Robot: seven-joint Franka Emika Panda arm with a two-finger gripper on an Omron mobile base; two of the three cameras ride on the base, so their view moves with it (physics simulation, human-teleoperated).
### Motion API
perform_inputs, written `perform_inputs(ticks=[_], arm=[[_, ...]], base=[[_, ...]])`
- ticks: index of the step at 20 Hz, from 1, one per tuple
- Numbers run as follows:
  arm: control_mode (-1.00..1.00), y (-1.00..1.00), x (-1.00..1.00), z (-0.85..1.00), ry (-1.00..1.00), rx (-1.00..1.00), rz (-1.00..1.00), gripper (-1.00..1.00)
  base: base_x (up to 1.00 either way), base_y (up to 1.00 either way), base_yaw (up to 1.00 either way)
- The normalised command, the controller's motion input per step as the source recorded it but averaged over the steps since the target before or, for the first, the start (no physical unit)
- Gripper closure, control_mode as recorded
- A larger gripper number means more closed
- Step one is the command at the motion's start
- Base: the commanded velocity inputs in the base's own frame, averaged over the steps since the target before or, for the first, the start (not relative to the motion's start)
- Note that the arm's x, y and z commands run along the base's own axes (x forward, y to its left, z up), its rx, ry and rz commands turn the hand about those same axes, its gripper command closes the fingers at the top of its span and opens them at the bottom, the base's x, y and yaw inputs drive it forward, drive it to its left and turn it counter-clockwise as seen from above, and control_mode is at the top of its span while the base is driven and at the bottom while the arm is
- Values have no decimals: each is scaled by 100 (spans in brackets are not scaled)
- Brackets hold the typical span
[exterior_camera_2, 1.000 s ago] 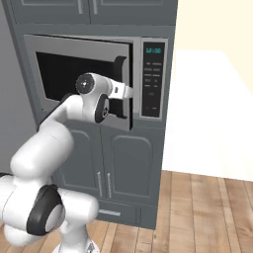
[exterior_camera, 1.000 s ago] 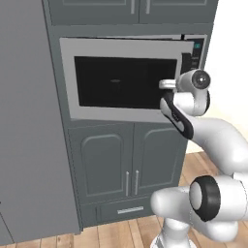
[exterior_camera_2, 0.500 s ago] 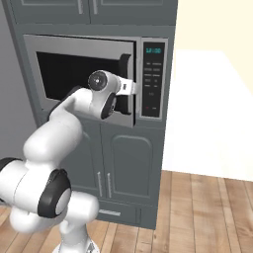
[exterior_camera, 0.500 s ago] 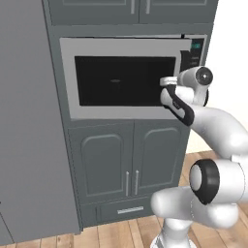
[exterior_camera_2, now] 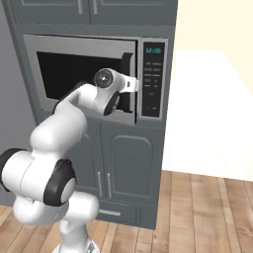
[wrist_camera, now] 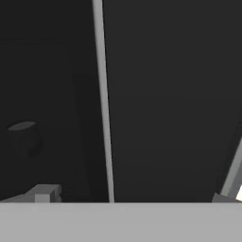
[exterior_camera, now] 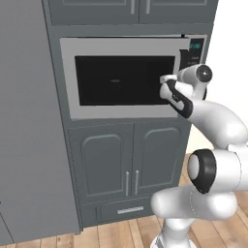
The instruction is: Pick the mug from the counter and place it inside the microwave. Then close the microwave.
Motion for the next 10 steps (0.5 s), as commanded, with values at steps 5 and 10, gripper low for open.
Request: perform_inputs(ticks=[5, 10], arm=[[-100, 0, 31, 0, 0, 0, 0, -100], [-100, 0, 42, 0, -3, 0, 0, -100]], base=[[0, 0, 0], [0, 0, 0]])
